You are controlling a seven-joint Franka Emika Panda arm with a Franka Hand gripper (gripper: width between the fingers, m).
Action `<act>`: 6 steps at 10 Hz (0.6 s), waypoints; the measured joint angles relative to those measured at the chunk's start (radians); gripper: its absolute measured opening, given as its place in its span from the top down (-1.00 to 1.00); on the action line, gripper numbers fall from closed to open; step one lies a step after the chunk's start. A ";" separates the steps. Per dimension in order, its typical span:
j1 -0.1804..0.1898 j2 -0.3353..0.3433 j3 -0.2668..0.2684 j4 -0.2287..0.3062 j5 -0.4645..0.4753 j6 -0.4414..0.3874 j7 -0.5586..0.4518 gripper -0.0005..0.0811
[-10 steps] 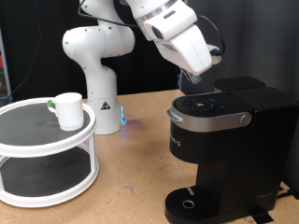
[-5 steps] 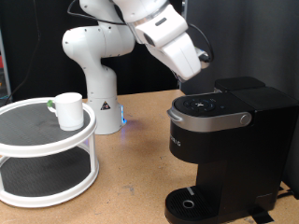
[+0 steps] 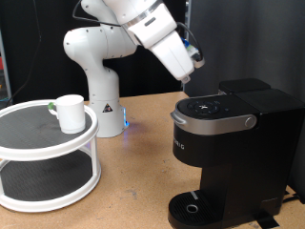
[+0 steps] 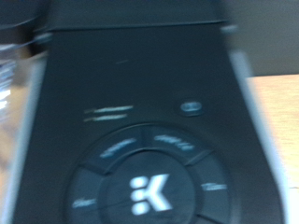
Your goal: Make a cup of coffee with the keurig machine
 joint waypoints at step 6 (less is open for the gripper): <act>-0.027 -0.118 -0.039 -0.097 0.058 -0.047 0.074 0.98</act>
